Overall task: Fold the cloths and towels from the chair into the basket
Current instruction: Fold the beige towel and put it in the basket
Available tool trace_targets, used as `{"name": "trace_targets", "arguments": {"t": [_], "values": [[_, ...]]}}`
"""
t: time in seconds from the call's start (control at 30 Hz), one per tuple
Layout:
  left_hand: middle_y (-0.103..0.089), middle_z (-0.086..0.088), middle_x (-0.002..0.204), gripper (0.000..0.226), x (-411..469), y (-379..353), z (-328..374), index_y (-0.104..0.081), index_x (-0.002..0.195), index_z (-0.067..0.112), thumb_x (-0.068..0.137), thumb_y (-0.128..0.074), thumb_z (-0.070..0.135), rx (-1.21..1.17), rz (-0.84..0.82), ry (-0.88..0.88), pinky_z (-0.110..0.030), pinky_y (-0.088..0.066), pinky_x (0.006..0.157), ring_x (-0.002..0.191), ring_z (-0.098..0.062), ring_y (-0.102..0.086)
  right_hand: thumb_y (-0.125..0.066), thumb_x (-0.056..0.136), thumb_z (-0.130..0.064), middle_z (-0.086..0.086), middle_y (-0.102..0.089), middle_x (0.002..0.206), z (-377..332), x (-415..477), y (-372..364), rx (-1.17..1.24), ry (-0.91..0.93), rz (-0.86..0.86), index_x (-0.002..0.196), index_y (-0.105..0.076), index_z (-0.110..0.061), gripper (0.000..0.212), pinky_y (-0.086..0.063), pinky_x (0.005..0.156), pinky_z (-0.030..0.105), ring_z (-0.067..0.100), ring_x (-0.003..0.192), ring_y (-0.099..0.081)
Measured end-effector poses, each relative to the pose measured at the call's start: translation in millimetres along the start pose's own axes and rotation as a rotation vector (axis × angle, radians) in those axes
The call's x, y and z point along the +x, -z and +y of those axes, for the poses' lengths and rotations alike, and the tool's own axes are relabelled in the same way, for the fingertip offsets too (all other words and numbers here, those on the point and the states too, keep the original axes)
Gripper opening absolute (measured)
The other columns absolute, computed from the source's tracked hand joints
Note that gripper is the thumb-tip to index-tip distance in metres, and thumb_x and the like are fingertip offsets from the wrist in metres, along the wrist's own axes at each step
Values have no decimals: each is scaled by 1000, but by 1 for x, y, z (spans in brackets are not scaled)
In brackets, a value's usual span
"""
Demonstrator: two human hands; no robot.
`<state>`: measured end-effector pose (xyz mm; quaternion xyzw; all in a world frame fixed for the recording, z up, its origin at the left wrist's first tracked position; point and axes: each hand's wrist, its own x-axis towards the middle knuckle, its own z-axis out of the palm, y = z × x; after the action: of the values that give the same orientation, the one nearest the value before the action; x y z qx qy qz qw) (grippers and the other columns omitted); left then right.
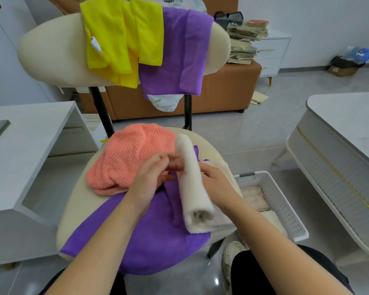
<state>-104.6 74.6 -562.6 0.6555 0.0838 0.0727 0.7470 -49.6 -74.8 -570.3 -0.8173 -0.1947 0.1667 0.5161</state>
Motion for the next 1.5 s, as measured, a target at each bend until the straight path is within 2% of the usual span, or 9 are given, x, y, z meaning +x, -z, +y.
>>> {"name": "trace_targets", "arguments": {"t": [0.17, 0.23, 0.37, 0.57, 0.77, 0.97, 1.13, 1.37, 1.5], "values": [[-68, -8, 115, 28, -3, -31, -12, -52, 111, 9, 86, -41, 16, -71, -238, -40, -30, -41, 103, 119, -18, -56, -43, 98, -31, -3, -63, 73, -1, -4, 39, 507, -275, -31, 77, -64, -19, 33, -42, 60, 24, 19, 76, -54], [-67, -9, 116, 29, -3, -41, -20, -53, 111, 8, 84, -43, 12, -36, -272, -41, -29, -40, 104, 120, -19, -55, -43, 94, -46, 9, -72, 84, 10, -10, 54, 812, -428, -125, 89, -72, -13, 44, -52, 65, 26, 23, 77, -68], [-66, -2, 107, 21, 2, -51, -30, -60, 98, 13, 86, -49, -1, 197, 85, -85, -21, -44, 89, 102, -11, -60, -57, 89, -26, 7, -74, 87, 27, -17, 73, 592, -568, -186, 100, -66, -9, 22, -52, 68, 30, 19, 75, -70], [-65, -9, 104, 31, 8, -51, -33, -48, 118, 7, 88, -57, 6, -56, 134, 376, -26, -54, 67, 86, -15, -65, -48, 93, -13, 7, -70, 94, 39, -20, 83, 458, -552, -75, 109, -59, -12, 19, -51, 66, 30, 20, 80, -65], [-69, -11, 110, 32, 2, -51, -18, -61, 115, 7, 92, -52, 27, -333, -13, 543, -36, -49, 88, 100, -22, -66, -54, 81, -6, 5, -70, 105, 36, -22, 74, 755, -393, -269, 121, -55, -21, 43, -57, 72, 33, 20, 90, -68], [-67, -13, 115, 49, -7, -30, -4, -57, 125, 11, 79, -66, 24, -403, -47, 405, -40, -56, 83, 105, -28, -65, -48, 72, 4, 15, -63, 120, 25, -18, 53, 953, -297, -531, 127, -53, -8, 56, -53, 87, 40, 29, 107, -62], [-66, -13, 116, 53, -9, -13, 1, -53, 126, 13, 76, -71, 13, -330, -61, 287, -38, -57, 78, 103, -28, -66, -83, 62, -21, 13, -66, 117, 17, -18, 37, 1008, -208, -599, 113, -69, -13, 53, -52, 88, 39, 27, 107, -63], [-70, -9, 109, 53, -15, -5, 3, -57, 117, 13, 67, -77, 9, -266, 11, 123, -29, -56, 72, 98, -23, -68, -67, 73, -23, 9, -71, 106, -3, -12, 29, 607, -127, -228, 105, -67, -17, 32, -55, 82, 35, 24, 97, -68], [-70, -5, 107, 58, -16, 1, 4, -57, 115, 19, 62, -78, 11, -228, 52, 87, -32, -56, 77, 100, -23, -67, -70, 75, -25, -1, -69, 110, -7, -6, 30, 493, 60, -67, 119, -57, -21, 46, -53, 78, 27, 16, 102, -66]]}}
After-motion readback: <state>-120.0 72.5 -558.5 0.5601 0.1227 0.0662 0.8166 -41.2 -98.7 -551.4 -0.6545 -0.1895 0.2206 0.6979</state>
